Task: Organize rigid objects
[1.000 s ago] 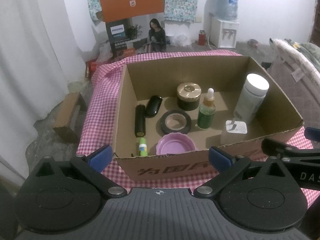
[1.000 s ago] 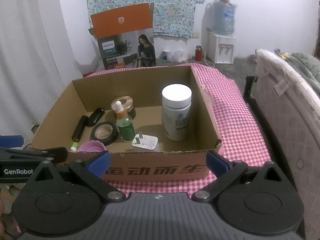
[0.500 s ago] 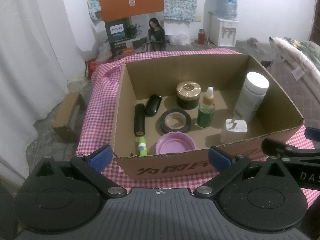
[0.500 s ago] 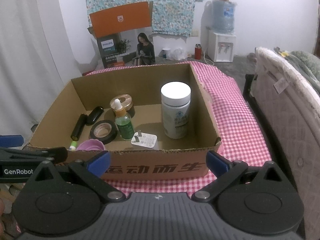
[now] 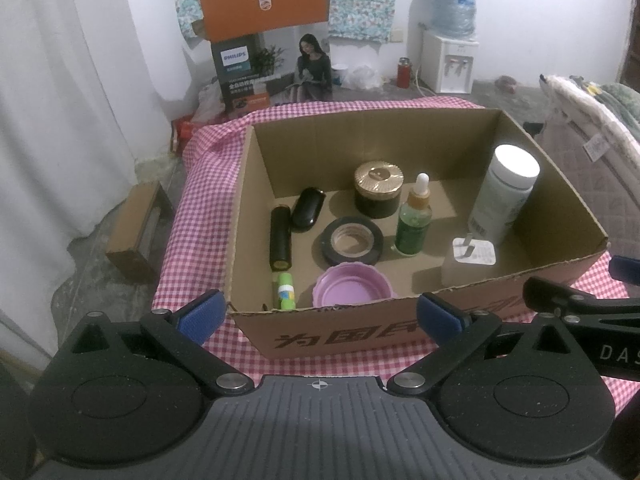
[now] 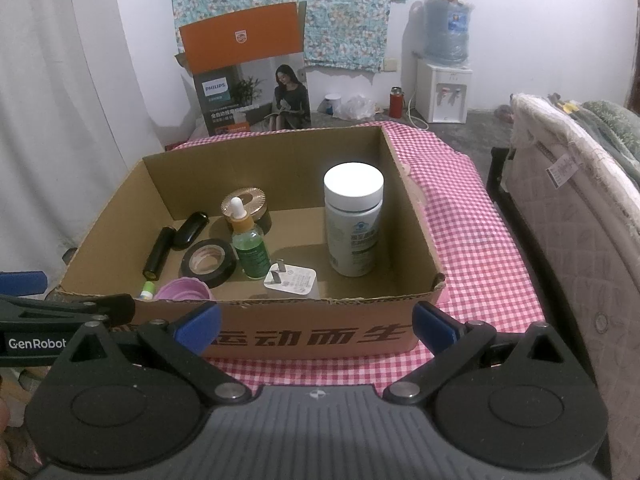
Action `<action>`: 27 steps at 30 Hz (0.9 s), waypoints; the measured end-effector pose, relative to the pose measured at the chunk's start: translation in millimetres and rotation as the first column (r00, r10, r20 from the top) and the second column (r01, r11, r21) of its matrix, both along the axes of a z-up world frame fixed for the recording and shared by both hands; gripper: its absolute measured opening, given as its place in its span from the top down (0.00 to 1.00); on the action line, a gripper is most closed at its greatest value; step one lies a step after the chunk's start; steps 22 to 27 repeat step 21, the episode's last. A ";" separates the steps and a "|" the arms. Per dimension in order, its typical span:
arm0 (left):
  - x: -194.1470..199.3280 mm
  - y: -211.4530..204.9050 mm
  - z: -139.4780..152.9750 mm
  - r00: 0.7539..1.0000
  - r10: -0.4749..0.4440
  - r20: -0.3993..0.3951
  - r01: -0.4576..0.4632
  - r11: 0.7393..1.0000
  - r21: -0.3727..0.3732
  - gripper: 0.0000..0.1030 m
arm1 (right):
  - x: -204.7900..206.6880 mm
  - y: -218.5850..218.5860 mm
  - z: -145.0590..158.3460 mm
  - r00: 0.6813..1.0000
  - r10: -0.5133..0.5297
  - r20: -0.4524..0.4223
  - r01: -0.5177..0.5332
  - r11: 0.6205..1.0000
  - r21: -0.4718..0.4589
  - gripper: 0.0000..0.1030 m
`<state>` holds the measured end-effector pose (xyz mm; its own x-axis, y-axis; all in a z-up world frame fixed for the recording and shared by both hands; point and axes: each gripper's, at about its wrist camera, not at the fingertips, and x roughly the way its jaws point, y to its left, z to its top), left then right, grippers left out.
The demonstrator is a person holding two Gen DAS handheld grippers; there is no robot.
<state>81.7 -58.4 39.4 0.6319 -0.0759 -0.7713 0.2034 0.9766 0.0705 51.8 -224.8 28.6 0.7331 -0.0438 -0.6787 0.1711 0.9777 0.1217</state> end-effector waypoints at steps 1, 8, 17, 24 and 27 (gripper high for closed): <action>0.3 -0.6 0.0 1.000 0.000 0.000 0.000 1.000 0.000 0.01 | 0.1 -0.2 0.1 1.000 0.001 0.000 -0.001 1.000 0.000 0.00; -0.2 -0.8 0.9 1.000 0.001 0.000 -0.001 1.000 0.000 0.01 | 0.2 -0.4 0.4 1.000 0.002 -0.001 -0.002 1.000 0.001 0.00; 0.3 -0.2 2.7 1.000 0.001 0.002 -0.001 1.000 0.000 0.01 | -0.1 0.1 1.0 1.000 0.002 0.000 -0.002 1.000 0.000 0.00; 0.2 -0.5 2.4 1.000 0.001 0.001 -0.001 1.000 0.000 0.01 | -0.1 0.5 1.7 1.000 0.002 0.001 -0.002 1.000 0.000 0.00; 0.2 -0.5 2.4 1.000 0.001 0.001 -0.001 1.000 0.000 0.01 | -0.1 0.5 1.7 1.000 0.002 0.001 -0.002 1.000 0.000 0.00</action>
